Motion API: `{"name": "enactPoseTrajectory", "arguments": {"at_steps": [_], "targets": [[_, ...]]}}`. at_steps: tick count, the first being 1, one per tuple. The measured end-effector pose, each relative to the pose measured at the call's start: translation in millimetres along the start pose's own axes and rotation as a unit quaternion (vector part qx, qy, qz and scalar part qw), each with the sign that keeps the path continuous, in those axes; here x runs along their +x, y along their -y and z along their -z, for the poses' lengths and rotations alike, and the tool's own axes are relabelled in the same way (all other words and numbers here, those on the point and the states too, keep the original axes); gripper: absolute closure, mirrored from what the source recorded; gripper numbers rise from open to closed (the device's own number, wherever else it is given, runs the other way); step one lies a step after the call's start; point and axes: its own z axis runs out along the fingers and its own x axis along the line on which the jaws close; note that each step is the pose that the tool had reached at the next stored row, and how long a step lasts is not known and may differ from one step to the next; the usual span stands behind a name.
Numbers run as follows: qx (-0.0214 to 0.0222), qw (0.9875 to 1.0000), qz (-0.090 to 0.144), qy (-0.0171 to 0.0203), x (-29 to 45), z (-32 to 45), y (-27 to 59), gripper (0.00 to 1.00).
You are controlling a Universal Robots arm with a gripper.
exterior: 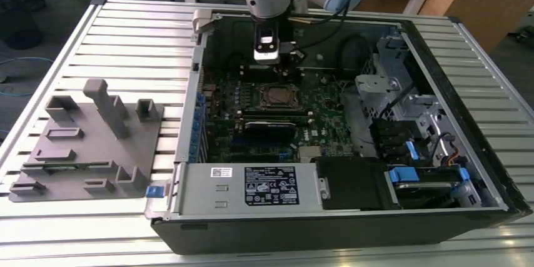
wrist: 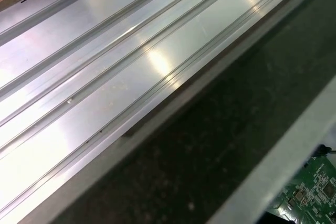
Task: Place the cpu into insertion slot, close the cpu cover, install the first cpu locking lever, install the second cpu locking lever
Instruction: 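Install the first cpu locking lever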
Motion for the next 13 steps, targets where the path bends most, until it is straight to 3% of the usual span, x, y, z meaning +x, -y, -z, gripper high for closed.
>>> {"name": "enactPoseTrajectory", "arguments": {"at_steps": [13], "targets": [[0.0014, 1.0, -0.007, 0.0011, -5.0, 1.3, 4.9, 0.89]]}}
